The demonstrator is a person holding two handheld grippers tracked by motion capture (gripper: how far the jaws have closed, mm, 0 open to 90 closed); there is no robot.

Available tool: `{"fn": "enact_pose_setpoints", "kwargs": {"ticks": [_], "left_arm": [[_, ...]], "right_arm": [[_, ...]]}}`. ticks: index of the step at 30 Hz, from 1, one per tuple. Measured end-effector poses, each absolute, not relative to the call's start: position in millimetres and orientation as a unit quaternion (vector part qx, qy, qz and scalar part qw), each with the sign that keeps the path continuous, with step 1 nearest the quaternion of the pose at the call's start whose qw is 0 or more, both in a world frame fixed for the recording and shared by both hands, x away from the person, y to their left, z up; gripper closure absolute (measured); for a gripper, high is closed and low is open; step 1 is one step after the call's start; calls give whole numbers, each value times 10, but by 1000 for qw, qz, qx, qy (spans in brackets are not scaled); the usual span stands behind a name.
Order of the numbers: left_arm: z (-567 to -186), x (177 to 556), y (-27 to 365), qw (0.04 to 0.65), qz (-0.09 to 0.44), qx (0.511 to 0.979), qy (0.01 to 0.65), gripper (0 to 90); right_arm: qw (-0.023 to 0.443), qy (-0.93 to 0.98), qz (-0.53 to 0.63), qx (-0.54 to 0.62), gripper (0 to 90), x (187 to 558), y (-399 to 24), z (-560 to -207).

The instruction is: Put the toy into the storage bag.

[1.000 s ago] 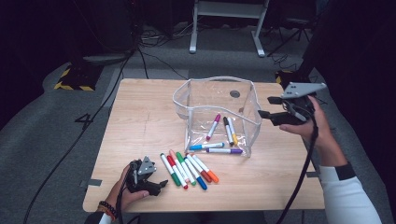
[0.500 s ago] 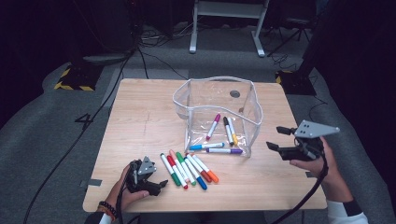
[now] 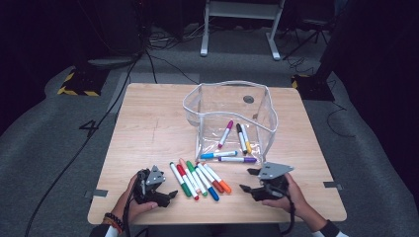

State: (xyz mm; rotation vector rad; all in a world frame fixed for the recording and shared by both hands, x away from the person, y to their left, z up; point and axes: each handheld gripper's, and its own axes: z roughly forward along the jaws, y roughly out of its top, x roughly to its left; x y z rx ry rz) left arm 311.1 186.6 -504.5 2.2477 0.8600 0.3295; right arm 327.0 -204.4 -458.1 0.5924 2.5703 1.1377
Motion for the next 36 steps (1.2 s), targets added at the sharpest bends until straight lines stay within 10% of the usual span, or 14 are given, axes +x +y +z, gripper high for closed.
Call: {"fn": "enact_pose_setpoints", "kwargs": {"ticks": [18,24,36], "left_arm": [[-5045,3111,1866,349,127,867,332,147],[-5045,3110,1866,349,127,867,332,147],[-5044,3110,1866,348,128,867,332,147]], "right_arm": [[112,904,360,202,539,3615,-1427,-4865],[96,912,342,207,717,3672,-1577,-4891],[89,914,347,189,752,3638,-1970,-4745]]}}
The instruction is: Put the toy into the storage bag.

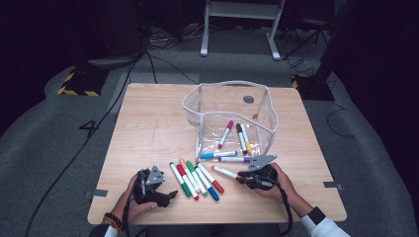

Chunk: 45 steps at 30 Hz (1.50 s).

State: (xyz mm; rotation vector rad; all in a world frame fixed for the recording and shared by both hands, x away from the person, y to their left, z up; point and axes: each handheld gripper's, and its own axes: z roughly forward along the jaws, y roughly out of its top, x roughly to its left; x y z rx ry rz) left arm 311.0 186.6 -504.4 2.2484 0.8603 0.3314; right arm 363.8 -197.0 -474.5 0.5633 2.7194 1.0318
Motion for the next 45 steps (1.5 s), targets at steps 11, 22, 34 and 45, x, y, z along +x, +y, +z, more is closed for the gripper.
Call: {"fn": "enact_pose_setpoints", "kwargs": {"ticks": [11,22,34,45], "left_arm": [[-5045,3110,1866,349,127,867,332,147],[-5045,3110,1866,348,128,867,332,147],[-5044,3109,1866,348,128,867,332,147],[-5045,3110,1866,348,128,867,333,147]], "right_arm": [[103,900,387,173,752,3540,-2175,-4429],[150,874,442,139,752,3451,-2425,-3653],[214,859,443,140,752,3835,-2466,-2746],[220,882,387,156,752,4428,-2238,-2715]]}}
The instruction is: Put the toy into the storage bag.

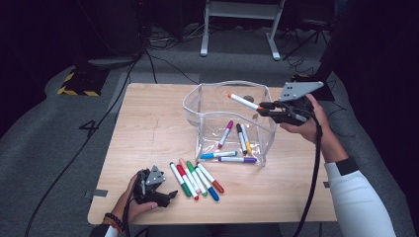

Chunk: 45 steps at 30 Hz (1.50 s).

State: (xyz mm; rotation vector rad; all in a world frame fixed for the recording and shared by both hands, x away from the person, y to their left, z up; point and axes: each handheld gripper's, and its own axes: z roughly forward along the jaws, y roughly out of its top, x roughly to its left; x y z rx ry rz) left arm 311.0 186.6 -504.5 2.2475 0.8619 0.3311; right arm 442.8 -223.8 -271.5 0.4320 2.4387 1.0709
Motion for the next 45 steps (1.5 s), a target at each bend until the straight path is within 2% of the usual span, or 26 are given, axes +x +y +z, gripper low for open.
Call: {"fn": "enact_pose_setpoints", "kwargs": {"ticks": [7,14,17,23,24,25,27,35,45], "left_arm": [[-5044,3111,1867,348,128,867,332,147],[-5045,3110,1866,349,127,867,332,147],[-5045,3110,1866,349,127,867,332,148],[-5045,3108,1865,349,126,868,331,148],[-5045,3108,1865,349,126,868,331,147],[-5045,3109,1865,349,125,868,331,147],[-5045,3109,1864,349,125,868,331,147],[-5045,3109,1864,349,125,868,331,147],[-5045,3108,1864,349,125,868,331,147]], "right_arm": [[199,913,317,161,752,4802,-2062,-2930],[171,932,280,153,752,4905,-1927,-3052],[130,951,254,117,751,4874,-1857,-3130],[105,958,240,116,738,4862,-1851,-3178],[105,958,240,116,738,4862,-1851,-3178],[119,957,236,120,640,4858,-1840,-3181],[128,955,232,132,632,4866,-1840,-3176],[174,922,292,184,421,4825,-2014,-3060],[197,887,364,204,376,4551,-2377,-2872]]}}
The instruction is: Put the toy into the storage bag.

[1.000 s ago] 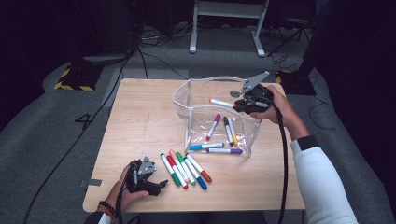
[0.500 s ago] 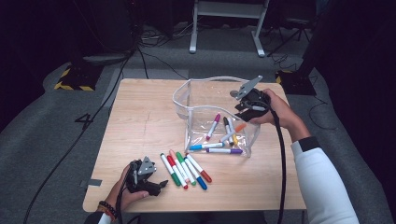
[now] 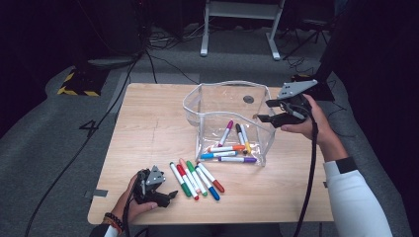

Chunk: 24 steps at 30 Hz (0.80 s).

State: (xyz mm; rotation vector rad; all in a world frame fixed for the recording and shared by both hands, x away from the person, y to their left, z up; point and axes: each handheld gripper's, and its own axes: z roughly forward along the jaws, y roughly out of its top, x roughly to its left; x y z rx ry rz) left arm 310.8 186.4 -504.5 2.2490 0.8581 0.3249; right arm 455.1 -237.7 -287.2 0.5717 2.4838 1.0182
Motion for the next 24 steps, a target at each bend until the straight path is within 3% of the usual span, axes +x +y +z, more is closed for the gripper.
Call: {"fn": "enact_pose_setpoints", "kwargs": {"ticks": [13,24], "left_arm": [[-5044,3108,1864,349,127,868,331,147],[-5045,3107,1864,349,127,868,331,147]], "right_arm": [[233,852,403,241,316,4002,-2956,-2952],[211,844,422,254,314,3620,-3200,-3532]]}}
